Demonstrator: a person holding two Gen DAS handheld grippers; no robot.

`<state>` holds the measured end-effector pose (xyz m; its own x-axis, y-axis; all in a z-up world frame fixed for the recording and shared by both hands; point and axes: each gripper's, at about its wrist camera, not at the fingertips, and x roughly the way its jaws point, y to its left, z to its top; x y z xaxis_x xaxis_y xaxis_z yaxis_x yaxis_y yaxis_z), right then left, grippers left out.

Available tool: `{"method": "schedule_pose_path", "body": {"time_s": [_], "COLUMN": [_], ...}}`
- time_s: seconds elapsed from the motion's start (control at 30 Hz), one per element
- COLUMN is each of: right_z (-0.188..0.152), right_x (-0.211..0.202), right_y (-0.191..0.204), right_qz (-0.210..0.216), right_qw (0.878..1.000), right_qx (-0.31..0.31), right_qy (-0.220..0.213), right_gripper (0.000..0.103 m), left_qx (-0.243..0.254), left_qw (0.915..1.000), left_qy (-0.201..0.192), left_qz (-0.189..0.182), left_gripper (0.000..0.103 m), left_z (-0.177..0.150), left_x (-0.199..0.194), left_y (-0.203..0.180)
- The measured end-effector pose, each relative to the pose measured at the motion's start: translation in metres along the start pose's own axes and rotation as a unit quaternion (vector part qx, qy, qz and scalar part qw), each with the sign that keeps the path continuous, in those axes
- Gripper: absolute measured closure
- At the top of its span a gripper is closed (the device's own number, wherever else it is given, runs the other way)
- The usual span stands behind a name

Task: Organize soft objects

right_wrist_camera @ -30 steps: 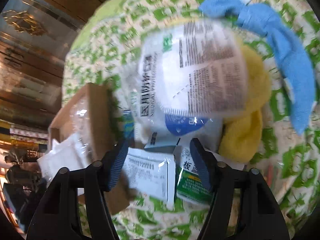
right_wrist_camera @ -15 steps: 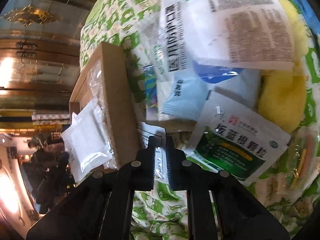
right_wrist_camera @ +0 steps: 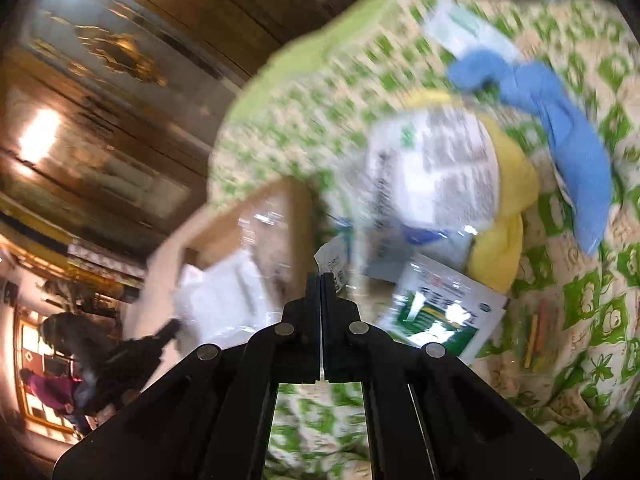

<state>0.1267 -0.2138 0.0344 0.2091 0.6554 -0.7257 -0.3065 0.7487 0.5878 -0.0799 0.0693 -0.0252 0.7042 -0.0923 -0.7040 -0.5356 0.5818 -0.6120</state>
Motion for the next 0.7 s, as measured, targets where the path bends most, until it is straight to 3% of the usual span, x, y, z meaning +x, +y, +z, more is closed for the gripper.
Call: {"method": "schedule_pose_path", "body": {"time_s": [0.17,0.27,0.37,0.5,0.6,0.7], "right_z": [-0.003,-0.006,-0.016,-0.040,-0.041,-0.038], "right_x": [-0.024,0.000,0.054,0.114,0.123,0.129], "right_y": [0.049,0.076,0.077,0.056,0.041,0.025], "right_qz": [0.064,0.090,0.081,-0.007,-0.080,-0.113], "right_qw": [0.997,0.995,0.996,0.997,0.993,0.989], "right_qx": [-0.036,-0.050,-0.038,-0.020,-0.009,0.016], "right_qy": [-0.033,-0.015,0.018,0.070,0.081,0.090], "right_gripper": [0.103,0.103,0.103,0.103,0.103,0.103], "left_qx": [-0.003,0.000,0.004,-0.007,-0.009,-0.001], "left_qw": [0.9988,0.9969,0.9941,0.9925,0.9931,0.9922], "left_qy": [-0.028,-0.027,-0.028,-0.027,-0.019,-0.037], "left_qz": [0.040,0.074,0.105,0.119,0.115,0.119], "left_gripper": [0.103,0.103,0.103,0.103,0.103,0.102], "left_z": [0.003,0.002,0.000,0.002,0.004,0.003], "left_x": [-0.009,-0.005,-0.003,0.000,0.008,0.003], "left_y": [0.008,0.011,0.013,0.018,0.018,0.013]}}
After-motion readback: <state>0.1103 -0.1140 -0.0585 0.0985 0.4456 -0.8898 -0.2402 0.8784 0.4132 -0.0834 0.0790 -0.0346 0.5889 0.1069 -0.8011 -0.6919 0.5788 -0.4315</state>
